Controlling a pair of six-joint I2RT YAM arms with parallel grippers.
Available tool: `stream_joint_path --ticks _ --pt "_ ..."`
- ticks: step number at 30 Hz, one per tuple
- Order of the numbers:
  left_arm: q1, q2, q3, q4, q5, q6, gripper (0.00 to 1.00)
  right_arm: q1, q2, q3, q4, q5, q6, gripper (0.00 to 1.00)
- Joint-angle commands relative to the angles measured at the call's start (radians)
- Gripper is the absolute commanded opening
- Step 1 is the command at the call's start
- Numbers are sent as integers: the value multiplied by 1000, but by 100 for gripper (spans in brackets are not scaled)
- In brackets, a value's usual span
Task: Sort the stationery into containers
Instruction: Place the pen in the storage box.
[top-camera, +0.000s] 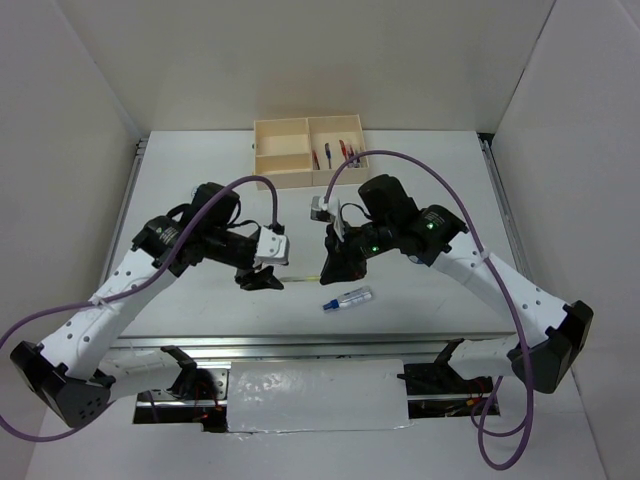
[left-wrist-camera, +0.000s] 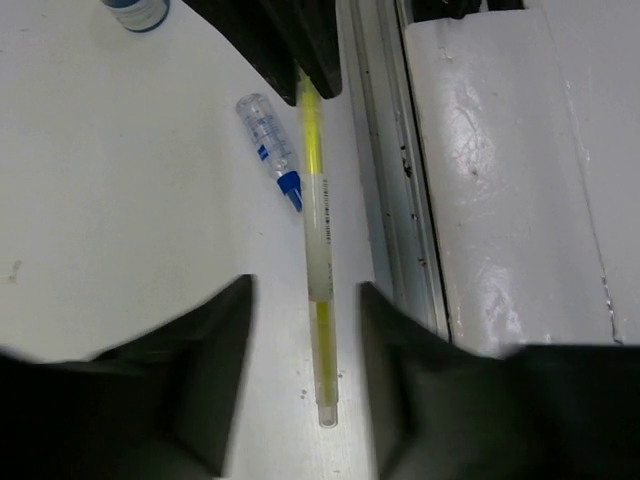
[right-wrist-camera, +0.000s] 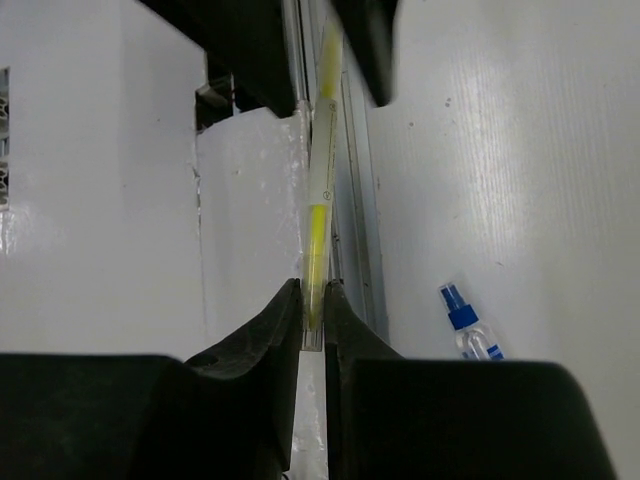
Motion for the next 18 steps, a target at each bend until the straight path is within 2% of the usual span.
stream_joint_path --ticks 1,2,3,5,7,8,9,12,14,18 --pt "-5 -32 -4 109 -20 -95 68 10 -18 21 6 36 -29 0" --pt "-3 -36 -7 149 -59 -139 96 9 -23 16 5 47 -35 0" --pt "1 -42 -10 175 -82 -171 99 9 -26 9 2 59 -41 0" --pt "35 -65 -7 227 -145 -269 99 1 -39 -3 0 95 -58 0" --pt "72 -99 -10 345 -202 -357 99 -31 -40 -16 2 130 -61 0" --pt "125 -114 -19 400 -236 -479 99 -48 -35 -16 8 141 -57 0" --pt "156 -145 -25 529 -330 -557 99 -72 -17 -14 15 151 -46 0" --pt "303 -161 -12 658 -414 -787 99 -196 40 12 101 184 46 0" --pt "403 -124 39 656 -382 -860 99 -290 80 32 234 236 109 0" --pt "501 -64 97 574 -293 -917 99 -376 164 68 481 394 274 0"
